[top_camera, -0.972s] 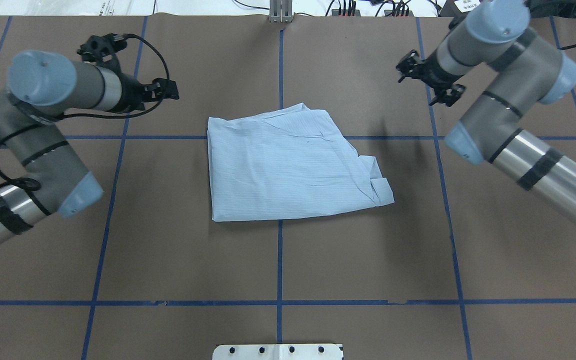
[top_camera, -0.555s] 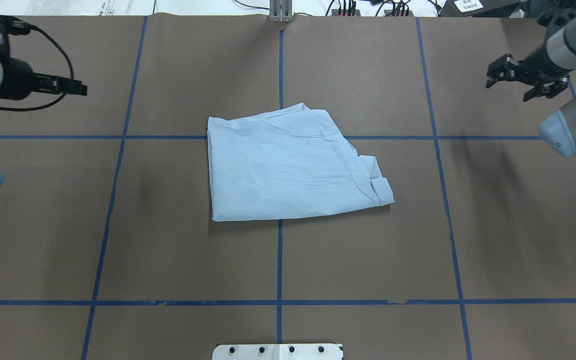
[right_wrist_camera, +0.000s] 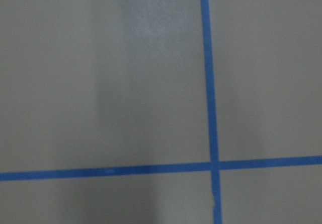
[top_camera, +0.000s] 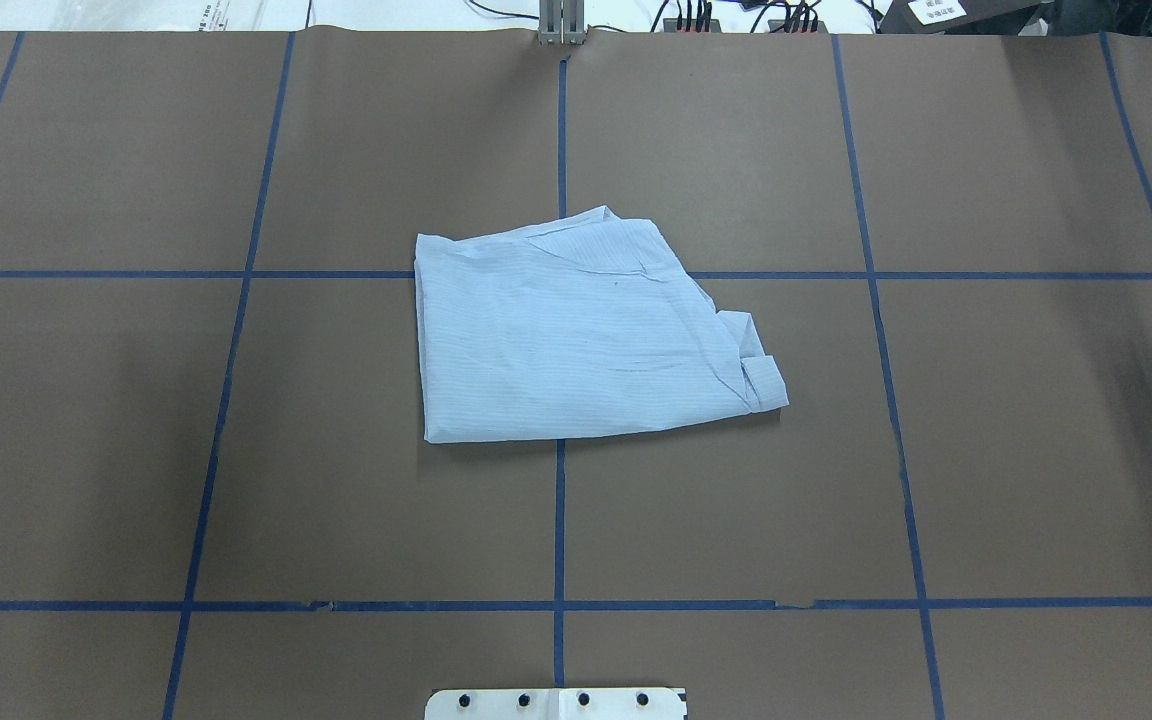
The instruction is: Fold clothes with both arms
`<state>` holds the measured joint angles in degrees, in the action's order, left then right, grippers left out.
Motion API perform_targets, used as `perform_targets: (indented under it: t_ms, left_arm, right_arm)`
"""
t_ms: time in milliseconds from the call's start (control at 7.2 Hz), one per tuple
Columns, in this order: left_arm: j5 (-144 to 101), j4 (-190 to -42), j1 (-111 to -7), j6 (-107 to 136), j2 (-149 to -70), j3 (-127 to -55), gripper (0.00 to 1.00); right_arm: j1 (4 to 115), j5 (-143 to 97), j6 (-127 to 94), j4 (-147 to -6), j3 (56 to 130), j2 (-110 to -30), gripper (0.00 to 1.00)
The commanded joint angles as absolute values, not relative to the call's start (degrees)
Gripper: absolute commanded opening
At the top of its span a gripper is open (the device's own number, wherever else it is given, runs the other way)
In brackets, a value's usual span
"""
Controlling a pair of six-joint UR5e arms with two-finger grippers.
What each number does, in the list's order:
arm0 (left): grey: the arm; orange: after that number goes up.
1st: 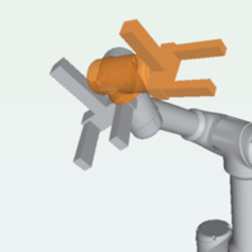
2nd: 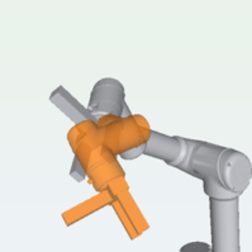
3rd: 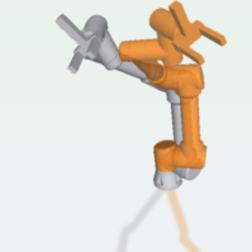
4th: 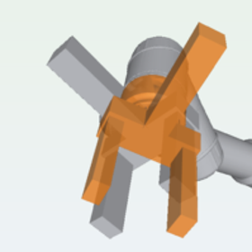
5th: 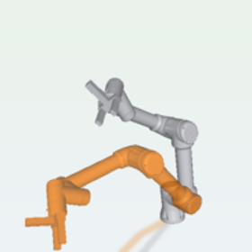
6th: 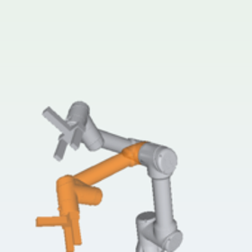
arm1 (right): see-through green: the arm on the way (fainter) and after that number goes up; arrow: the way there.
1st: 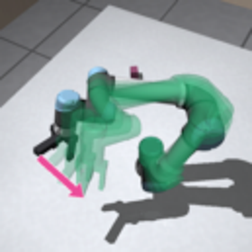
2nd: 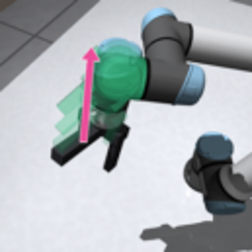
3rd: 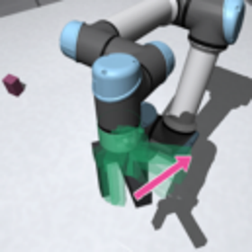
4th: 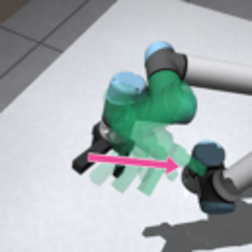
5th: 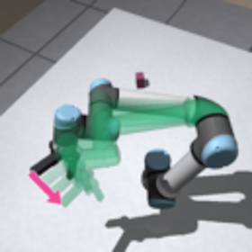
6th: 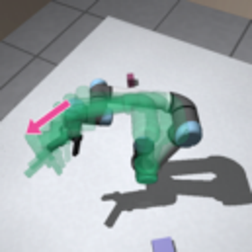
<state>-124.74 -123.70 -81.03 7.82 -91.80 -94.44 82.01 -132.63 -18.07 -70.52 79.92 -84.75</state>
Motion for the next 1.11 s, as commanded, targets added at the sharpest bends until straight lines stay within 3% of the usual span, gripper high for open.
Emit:
perform_targets:
  t_ms: [0,139,416,972]
  left_arm:
    - [-131.27,-112.22,-82.97,4.04,-90.88,-96.48,1.00]
    - [-133.31,-107.54,-82.97,3.61,-90.62,-99.46,1.00]
    - [-133.42,-108.19,-82.79,3.52,-90.52,-99.24,1.00]
    - [-133.59,-108.37,-82.88,4.39,-88.86,-98.89,1.00]
  right_arm:
    - [86.92,-135.09,-2.34,-81.26,80.33,-85.43,1.00]
    - [87.18,-135.17,-2.11,-85.65,83.03,-85.26,1.00]
    - [87.01,-135.00,-2.46,-99.60,95.21,-85.94,1.00]
    - [86.57,-134.39,-2.11,-98.62,97.21,-89.30,1.00]
